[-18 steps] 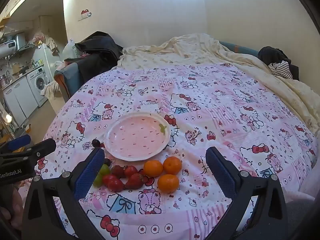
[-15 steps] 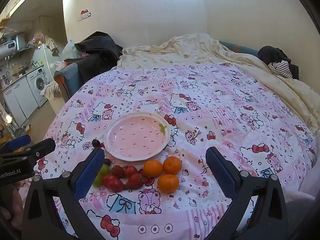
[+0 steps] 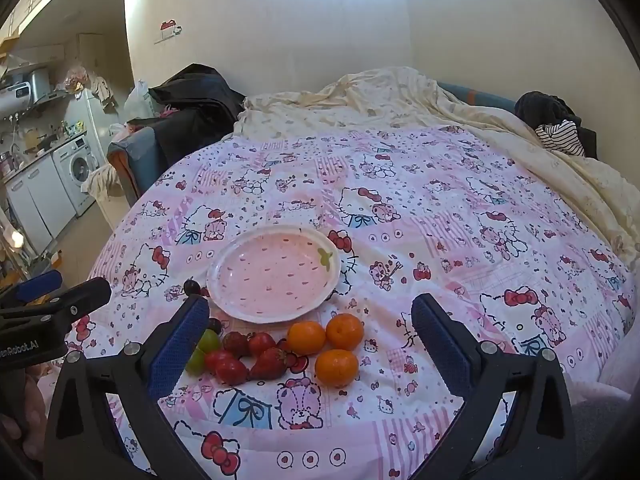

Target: Organize fruits

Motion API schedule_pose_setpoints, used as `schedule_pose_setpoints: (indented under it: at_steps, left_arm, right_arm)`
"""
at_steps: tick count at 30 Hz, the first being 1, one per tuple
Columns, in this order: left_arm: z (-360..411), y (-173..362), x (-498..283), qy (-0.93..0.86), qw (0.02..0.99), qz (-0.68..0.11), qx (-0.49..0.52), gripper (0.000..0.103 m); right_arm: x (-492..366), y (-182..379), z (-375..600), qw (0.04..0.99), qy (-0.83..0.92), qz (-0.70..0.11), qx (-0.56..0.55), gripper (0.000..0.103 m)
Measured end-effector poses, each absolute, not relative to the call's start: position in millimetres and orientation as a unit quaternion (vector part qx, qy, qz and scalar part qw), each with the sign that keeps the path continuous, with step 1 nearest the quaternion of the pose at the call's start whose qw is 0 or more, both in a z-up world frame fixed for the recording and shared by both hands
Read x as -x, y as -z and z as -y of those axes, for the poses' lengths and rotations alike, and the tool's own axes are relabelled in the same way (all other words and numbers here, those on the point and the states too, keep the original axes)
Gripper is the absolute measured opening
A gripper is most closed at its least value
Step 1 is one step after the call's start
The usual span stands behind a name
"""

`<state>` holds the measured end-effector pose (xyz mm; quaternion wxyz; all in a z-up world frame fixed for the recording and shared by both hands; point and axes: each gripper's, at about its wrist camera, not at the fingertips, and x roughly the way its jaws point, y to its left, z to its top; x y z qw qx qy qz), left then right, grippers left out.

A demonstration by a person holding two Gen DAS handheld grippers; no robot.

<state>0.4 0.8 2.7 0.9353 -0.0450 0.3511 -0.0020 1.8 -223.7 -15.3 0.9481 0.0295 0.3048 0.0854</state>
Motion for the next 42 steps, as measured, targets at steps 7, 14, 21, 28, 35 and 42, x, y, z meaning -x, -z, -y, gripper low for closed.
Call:
schedule_pose_setpoints:
  at_steps: [7, 14, 21, 28, 35, 42]
  left_arm:
    - [0.5, -4.0, -0.1, 0.003, 0.936, -0.349, 0.043, 0.103]
    - [1.7, -4.3, 0.8, 0.003, 0.937, -0.347, 0.041, 0.103]
    - [0.4, -3.6, 0.3, 0.002, 0.936, -0.349, 0.046, 0.103]
    - [-2.8, -3.1, -0.9, -0.001, 0.936, -0.35, 0.048, 0.103]
    - [-4.0, -2.4, -0.5, 0.0, 0.935, -0.35, 0.049, 0.103]
    - [-2.6, -2.1, -0.1, 0.0, 0.936, -0.349, 0.047, 0.103]
  right_arm:
    - [-2.9, 14.1, 222.4, 0.948, -0.085, -0.305, -0.029, 0.103]
    - [-1.3, 14.5, 223.5, 0.948, -0.086, -0.305, -0.03, 0.103]
    - [-2.8, 15.5, 225.4, 0.948, -0.084, -0.305, -0.03, 0.103]
    - [-2.6, 14.0, 224.8, 0.948, -0.081, -0.305, -0.033, 0.103]
    - [-2.5, 14.3, 225.6, 0.948, -0.08, -0.305, -0.033, 0.103]
    - [-2.5, 14.6, 225.5, 0.949, -0.08, -0.304, -0.033, 0.103]
